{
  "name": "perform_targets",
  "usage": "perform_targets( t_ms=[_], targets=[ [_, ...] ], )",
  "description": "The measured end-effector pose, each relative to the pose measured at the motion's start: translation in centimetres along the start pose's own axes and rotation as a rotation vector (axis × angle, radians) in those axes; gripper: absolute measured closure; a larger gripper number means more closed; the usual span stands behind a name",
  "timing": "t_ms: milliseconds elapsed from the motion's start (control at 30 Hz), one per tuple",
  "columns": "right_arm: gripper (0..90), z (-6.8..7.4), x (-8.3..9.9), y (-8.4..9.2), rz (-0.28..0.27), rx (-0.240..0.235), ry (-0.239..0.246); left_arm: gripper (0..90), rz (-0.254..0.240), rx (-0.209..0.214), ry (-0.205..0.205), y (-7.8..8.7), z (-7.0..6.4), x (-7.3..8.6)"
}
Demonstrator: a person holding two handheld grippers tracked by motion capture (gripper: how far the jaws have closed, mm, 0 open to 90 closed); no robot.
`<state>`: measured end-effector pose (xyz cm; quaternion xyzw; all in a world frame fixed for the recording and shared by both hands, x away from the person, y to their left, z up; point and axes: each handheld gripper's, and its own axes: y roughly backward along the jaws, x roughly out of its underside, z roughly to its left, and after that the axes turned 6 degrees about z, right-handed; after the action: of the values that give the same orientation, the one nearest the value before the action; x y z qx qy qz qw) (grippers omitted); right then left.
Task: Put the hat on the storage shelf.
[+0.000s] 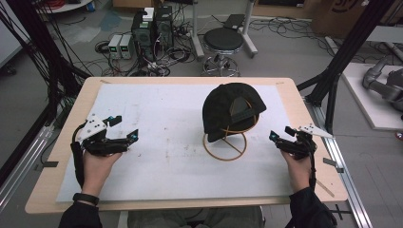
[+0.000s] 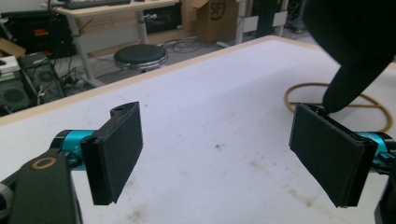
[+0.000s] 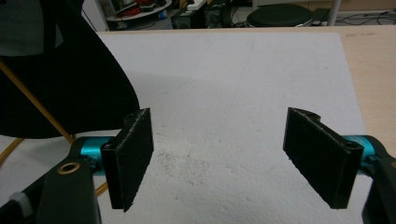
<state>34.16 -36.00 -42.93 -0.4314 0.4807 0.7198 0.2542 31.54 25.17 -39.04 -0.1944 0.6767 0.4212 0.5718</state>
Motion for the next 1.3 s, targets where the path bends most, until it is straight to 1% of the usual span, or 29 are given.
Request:
perform_targets(
  t_ms=[67, 167, 300, 400, 467, 500, 667, 733, 800, 867, 1033, 1167, 1300],
  targets=[
    [23.9, -0.1, 0.0, 0.0, -0.002, 0.005, 0.002, 17.4, 0.012, -0.007, -0.004, -0.2, 0.3, 0.5],
    [23.9, -0.2, 0.1, 0.0, 0.001, 0.007, 0.004, 17.4, 0.018, -0.003, 0.009, -0.6, 0.6, 1.1],
    [23.9, -0.4, 0.2, 0.1, 0.005, 0.014, -0.001, 17.4, 0.015, 0.001, 0.010, -1.0, 0.8, 1.4],
    [23.9, -0.6, 0.3, 0.3, -0.001, 0.019, -0.005, 17.4, 0.014, 0.013, 0.004, -1.2, 0.7, 1.5],
    [23.9, -0.7, 0.3, 0.4, -0.001, 0.022, -0.004, 17.4, 0.004, 0.033, 0.009, -1.3, 0.6, 1.4],
    [23.9, -0.7, 0.3, 0.4, 0.001, 0.020, -0.008, 17.4, 0.005, 0.035, 0.011, -1.3, 0.6, 1.4],
    [23.9, -0.6, 0.3, 0.3, 0.003, 0.018, 0.001, 17.4, 0.013, 0.029, 0.022, -1.3, 0.7, 1.6],
    [23.9, -0.5, 0.3, 0.3, 0.003, 0.018, 0.003, 17.5, 0.022, 0.019, 0.028, -1.3, 0.7, 1.6],
    [23.9, -0.6, 0.3, 0.3, 0.003, 0.020, 0.009, 17.7, 0.025, 0.021, 0.036, -1.3, 0.8, 1.6],
    [23.9, -0.6, 0.3, 0.4, 0.004, 0.019, 0.004, 18.0, 0.024, 0.024, 0.041, -1.3, 0.8, 1.7],
    [23.9, -0.5, 0.3, 0.3, 0.009, 0.018, 0.006, 18.5, 0.031, 0.018, 0.048, -1.3, 0.9, 1.7],
    [23.9, -0.5, 0.3, 0.3, 0.010, 0.018, 0.006, 18.5, 0.021, 0.002, 0.057, -1.2, 1.0, 1.8],
    [23.9, -0.6, 0.3, 0.3, 0.008, 0.018, 0.007, 18.6, 0.021, 0.004, 0.060, -1.2, 1.1, 1.8]
  ],
)
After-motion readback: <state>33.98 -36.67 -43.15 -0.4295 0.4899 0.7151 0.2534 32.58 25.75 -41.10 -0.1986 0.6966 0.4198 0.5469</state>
